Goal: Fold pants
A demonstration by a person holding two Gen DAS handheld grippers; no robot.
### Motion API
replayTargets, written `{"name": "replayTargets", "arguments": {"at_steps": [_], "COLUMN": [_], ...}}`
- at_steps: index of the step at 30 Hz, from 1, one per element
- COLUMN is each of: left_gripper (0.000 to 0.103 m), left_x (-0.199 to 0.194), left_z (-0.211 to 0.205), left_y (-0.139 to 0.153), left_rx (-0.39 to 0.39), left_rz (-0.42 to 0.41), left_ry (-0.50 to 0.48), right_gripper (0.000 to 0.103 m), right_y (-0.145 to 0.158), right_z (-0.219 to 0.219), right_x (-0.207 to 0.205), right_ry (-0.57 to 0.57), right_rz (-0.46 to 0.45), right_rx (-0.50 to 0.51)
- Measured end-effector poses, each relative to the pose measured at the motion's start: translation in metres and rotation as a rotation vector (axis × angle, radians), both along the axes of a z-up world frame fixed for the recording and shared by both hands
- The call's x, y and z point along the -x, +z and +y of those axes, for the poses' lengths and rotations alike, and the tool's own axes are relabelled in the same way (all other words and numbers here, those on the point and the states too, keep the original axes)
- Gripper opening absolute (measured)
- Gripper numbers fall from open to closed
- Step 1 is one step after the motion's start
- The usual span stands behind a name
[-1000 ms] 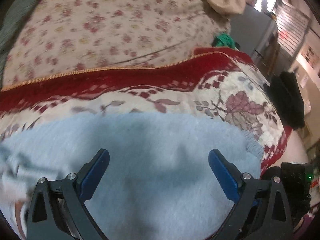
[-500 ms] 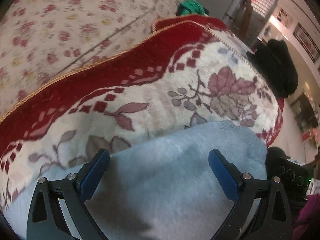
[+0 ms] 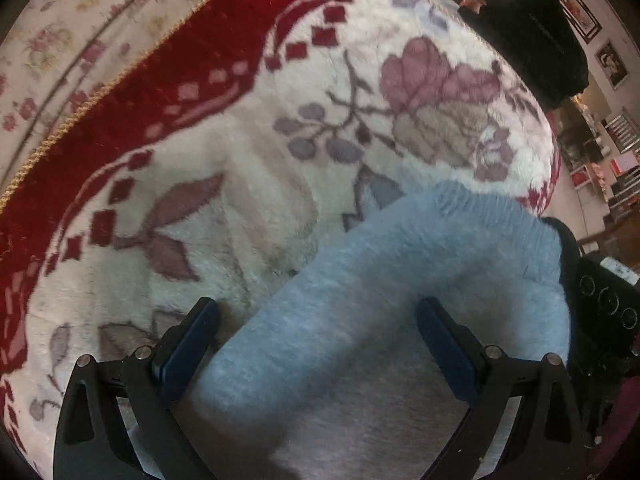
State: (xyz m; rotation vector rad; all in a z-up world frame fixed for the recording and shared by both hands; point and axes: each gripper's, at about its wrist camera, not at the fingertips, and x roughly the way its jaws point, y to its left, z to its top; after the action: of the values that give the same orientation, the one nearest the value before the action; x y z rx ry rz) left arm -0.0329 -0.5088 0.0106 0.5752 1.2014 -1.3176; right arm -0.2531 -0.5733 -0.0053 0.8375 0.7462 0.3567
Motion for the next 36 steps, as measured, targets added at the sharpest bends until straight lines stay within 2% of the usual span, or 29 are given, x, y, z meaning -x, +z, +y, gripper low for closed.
{"name": "replayTargets", "arguments": {"at_steps": [1,3,4,5,7,8,10,15,18,23,30,36], "left_gripper": [0.095,0.086,0.076,0.059,0.032,0.025,0.020,0.017,0.017,0.016,0.015,0.010], "left_x": [0.003,0.008,0.007,0.005,-0.005,-0.008,-0.005,0.003,0.003,0.006,0.000,-0.003], "left_z": [-0.001,0.002,0.005,0.008,0.015,0.018,0.022,0.029,0.040,0.068,0.140,0.211], "left_y": [-0.002,-0.001,0.001,0.002,0.007,0.010,0.014,0.025,0.044,0.085,0.144,0.173], "left_rx": [0.003,0.031,0.042,0.051,0.073,0.081,0.097,0.124,0.172,0.251,0.359,0.432], "left_rz": [-0.016,-0.057,-0.059,-0.057,-0.010,0.008,0.002,-0.026,-0.039,-0.087,-0.158,-0.208], "left_ry": [-0.006,-0.009,0.001,0.018,0.064,0.078,0.084,0.104,0.130,0.168,0.272,0.384], "right_gripper": [0.080,0.063,0.060,0.053,0.047,0.044,0.041,0.038,0.036,0.035,0.030,0.028], "right_y": [-0.001,-0.007,-0.011,-0.014,-0.014,-0.011,-0.002,0.017,0.024,0.055,0.103,0.136], "right_z": [-0.001,-0.008,-0.014,-0.019,-0.021,-0.020,-0.017,-0.013,-0.010,0.003,0.045,0.100], "right_x": [-0.002,-0.006,-0.008,-0.009,-0.010,-0.009,-0.008,-0.010,-0.008,-0.013,-0.031,-0.057], "right_ry": [-0.006,-0.027,-0.038,-0.038,-0.032,-0.027,-0.013,0.016,0.037,0.092,0.232,0.366], "right_rz": [0.023,0.043,0.048,0.051,0.047,0.038,0.012,-0.033,-0.072,-0.150,-0.276,-0.358], "right_rx": [0.005,-0.064,-0.126,-0.178,-0.212,-0.201,-0.171,-0.128,-0.102,-0.057,0.026,0.083]}}
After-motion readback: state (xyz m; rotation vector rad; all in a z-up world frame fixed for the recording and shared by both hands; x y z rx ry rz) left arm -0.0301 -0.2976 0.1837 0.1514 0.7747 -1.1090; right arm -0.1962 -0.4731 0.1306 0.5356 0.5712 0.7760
